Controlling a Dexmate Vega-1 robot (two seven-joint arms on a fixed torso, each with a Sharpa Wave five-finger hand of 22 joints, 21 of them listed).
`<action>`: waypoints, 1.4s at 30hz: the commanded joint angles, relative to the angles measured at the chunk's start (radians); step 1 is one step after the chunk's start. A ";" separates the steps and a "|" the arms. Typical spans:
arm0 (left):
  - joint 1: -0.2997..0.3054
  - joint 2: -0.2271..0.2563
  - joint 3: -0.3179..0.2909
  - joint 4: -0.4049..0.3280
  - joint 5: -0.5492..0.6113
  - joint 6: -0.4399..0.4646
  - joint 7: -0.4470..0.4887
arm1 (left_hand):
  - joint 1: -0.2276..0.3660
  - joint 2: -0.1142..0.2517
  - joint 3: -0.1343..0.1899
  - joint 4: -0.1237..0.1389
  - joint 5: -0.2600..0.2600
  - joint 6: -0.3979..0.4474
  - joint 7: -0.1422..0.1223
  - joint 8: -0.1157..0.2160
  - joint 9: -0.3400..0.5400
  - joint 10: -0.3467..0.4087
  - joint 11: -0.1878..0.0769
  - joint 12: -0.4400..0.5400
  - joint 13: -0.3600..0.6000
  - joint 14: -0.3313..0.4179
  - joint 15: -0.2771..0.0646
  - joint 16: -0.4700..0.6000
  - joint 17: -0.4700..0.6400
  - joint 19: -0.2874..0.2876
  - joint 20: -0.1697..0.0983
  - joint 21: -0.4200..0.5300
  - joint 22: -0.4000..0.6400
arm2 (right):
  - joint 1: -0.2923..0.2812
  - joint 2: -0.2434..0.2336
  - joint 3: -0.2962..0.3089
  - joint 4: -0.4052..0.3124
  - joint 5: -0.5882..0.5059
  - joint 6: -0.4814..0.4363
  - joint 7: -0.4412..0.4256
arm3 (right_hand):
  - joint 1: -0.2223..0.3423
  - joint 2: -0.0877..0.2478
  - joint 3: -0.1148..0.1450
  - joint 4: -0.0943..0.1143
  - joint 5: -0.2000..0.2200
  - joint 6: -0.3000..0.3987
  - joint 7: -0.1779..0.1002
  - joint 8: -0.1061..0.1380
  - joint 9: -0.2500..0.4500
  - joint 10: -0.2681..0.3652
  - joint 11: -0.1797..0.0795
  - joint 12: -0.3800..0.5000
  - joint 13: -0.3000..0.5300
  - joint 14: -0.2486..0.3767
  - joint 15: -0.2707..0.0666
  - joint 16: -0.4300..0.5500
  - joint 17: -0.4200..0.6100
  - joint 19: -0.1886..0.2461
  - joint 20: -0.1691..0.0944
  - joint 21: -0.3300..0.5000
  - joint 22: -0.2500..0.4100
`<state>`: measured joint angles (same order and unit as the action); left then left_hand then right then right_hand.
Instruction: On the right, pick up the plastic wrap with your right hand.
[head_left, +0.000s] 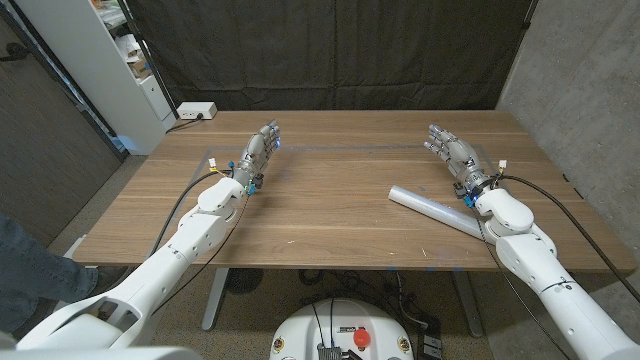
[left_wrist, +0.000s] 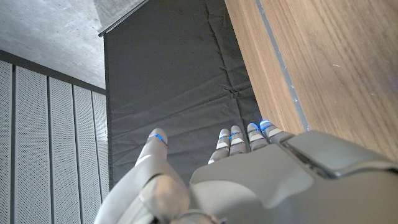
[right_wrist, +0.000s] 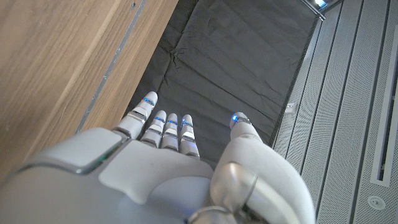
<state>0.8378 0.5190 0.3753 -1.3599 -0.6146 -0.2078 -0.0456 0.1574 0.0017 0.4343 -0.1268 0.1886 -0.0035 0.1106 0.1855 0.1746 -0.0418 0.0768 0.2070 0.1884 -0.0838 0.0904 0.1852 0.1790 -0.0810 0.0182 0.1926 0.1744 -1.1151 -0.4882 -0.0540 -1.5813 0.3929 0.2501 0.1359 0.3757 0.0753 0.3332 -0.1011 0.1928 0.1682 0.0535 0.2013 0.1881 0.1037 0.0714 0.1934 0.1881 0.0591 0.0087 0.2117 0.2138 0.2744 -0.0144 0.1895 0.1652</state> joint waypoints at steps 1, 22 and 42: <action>0.001 0.003 0.002 -0.009 0.001 0.007 0.001 | 0.005 0.004 0.007 -0.001 0.004 0.005 0.005 0.002 0.004 0.001 0.002 0.002 0.006 0.005 0.007 0.003 0.002 -0.006 0.004 0.002 0.005 | -0.046 -0.033 0.010 -0.034 -0.001 0.028 -0.016 | 0.014 0.001 0.002 -0.006 0.010 0.008 -0.003 0.005 0.004 0.011 -0.004 0.010 0.004 0.009 -0.003 0.007 0.000 0.016 -0.002 0.008 0.004; -0.015 -0.003 0.007 0.007 -0.004 0.007 -0.018 | 0.005 0.006 0.005 -0.002 0.002 0.007 0.003 0.003 0.004 0.003 0.002 0.003 0.006 0.006 0.007 0.003 0.002 -0.009 0.006 0.002 0.005 | -0.091 -0.078 -0.003 -0.076 -0.041 0.040 -0.066 | 0.016 0.001 0.003 -0.011 0.012 0.015 -0.009 0.005 0.004 0.019 -0.012 0.010 0.004 0.026 -0.012 0.009 -0.002 0.031 -0.004 0.011 0.004; -0.013 -0.002 0.008 -0.010 0.004 0.016 0.001 | 0.005 0.007 0.004 -0.002 0.001 0.008 0.003 0.002 0.004 0.003 0.002 0.003 0.006 0.007 0.007 0.003 0.002 -0.012 0.009 0.002 0.005 | -0.183 -0.139 0.001 -0.145 -0.100 0.071 -0.164 | 0.022 0.003 0.008 -0.016 0.015 0.026 -0.017 0.006 0.004 0.026 -0.016 0.011 0.005 0.036 -0.014 0.009 -0.004 0.041 -0.003 0.011 0.004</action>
<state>0.8199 0.5122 0.3824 -1.3516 -0.6171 -0.2024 -0.0587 0.1574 0.0017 0.4343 -0.1267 0.1885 -0.0034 0.1107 0.1855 0.1746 -0.0417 0.0767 0.2070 0.1935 -0.0838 0.0904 0.1852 0.1789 -0.0862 0.0234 0.1926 0.1743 -1.2537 -0.5896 -0.0549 -1.6935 0.3181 0.3030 0.0159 0.3864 0.0754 0.3370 -0.1132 0.2035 0.1859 0.0356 0.2013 0.1880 0.1215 0.0535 0.2012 0.1881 0.0878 -0.0055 0.2197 0.2092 0.3067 -0.0180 0.1934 0.1652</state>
